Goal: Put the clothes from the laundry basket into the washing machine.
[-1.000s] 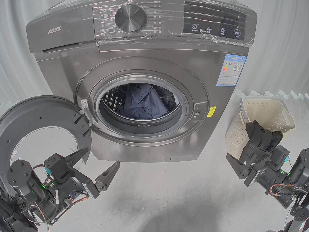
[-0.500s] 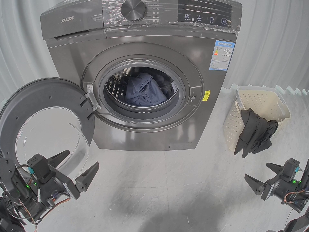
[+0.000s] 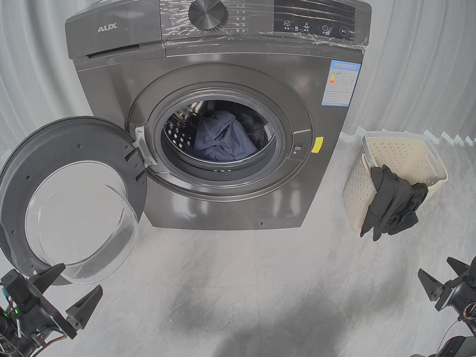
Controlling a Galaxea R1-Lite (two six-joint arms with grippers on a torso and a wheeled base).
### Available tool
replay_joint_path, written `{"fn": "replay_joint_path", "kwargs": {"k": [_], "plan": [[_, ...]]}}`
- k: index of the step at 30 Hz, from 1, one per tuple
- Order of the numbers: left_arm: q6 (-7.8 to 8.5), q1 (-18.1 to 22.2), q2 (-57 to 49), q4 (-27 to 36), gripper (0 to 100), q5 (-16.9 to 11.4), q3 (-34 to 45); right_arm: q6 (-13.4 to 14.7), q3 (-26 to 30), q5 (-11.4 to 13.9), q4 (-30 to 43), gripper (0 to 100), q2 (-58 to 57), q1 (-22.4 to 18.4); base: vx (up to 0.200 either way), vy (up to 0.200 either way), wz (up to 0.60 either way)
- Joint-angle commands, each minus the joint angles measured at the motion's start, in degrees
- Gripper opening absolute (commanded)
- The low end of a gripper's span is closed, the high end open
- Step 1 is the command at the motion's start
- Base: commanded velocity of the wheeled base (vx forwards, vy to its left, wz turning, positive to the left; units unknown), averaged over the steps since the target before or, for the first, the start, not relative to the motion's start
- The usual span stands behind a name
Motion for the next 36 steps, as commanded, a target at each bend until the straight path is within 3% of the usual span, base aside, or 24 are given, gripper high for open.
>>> {"fn": "replay_joint_path", "kwargs": {"k": [1,4,5,7,9,10,12,13,14,15,17,19,20,25,32,36], "plan": [[-1.62,9.56,-27.41,18.73,100,-3.29,0.90,-2.84,0.92,3.46,16.19,100,-26.33,-10.80,0.000,0.000,0.00],[-2.06,14.05,-32.60,22.25,100,-5.40,0.90,-6.09,0.92,9.43,23.04,100,-36.26,-14.93,0.000,0.000,0.00],[-2.06,14.49,-32.86,22.60,100,-5.66,0.99,-6.45,0.92,9.87,23.83,100,-37.05,-15.37,0.000,0.000,0.00],[-1.44,17.30,-35.41,25.50,100,-8.30,0.99,-7.32,-0.31,14.62,28.40,100,-42.23,-19.68,0.000,0.000,0.00],[-1.36,17.74,-36.11,26.03,100,-8.56,0.99,-7.32,-0.66,15.41,29.11,100,-42.85,-20.56,0.000,0.000,0.00],[-0.39,20.46,-39.01,30.07,100,-9.70,0.99,-8.03,-0.75,17.26,29.28,100,-44.78,-22.67,0.000,0.000,0.00],[-0.65,21.25,-39.98,32.36,100,-9.70,0.99,-9.52,-0.31,14.79,28.84,100,-44.87,-22.49,0.000,-0.200,0.00],[-0.65,21.25,-39.98,32.36,100,-9.70,0.99,-9.52,-0.31,14.79,28.84,100,-44.87,-22.49,0.000,-0.200,0.00],[0.05,21.52,-39.89,32.01,100,-9.18,0.99,-11.98,-0.22,10.75,28.32,100,-44.96,-22.40,0.000,-0.200,0.00],[0.31,22.13,-39.98,31.92,100,-9.18,0.99,-12.16,-0.22,9.78,28.40,100,-44.87,-22.40,0.000,-0.200,0.00],[1.63,25.03,-40.33,31.92,100,-9.44,0.99,-10.66,-0.31,11.89,28.84,100,-44.87,-22.23,0.000,-0.200,0.00],[2.07,29.78,-42.53,31.92,100,-10.76,0.99,-6.01,-0.04,14.62,28.93,100,-44.96,-22.40,0.000,-0.200,0.00],[2.69,30.31,-43.06,32.01,100,-11.20,0.99,-5.39,0.22,14.62,28.67,100,-44.87,-22.40,0.000,-0.200,0.00],[4.27,29.25,-43.76,32.01,100,-11.20,0.99,-7.06,0.66,15.59,28.49,100,-44.78,-22.49,0.000,-0.200,0.00],[9.37,28.64,-45.17,37.45,100,-11.46,0.46,-8.91,0.84,18.84,28.67,100,-44.96,-22.32,0.000,-0.086,0.00],[8.75,28.64,-45.17,36.31,100,-11.55,0.81,-8.82,0.84,18.75,28.67,100,-44.96,-22.40,0.000,0.000,0.00]]}}
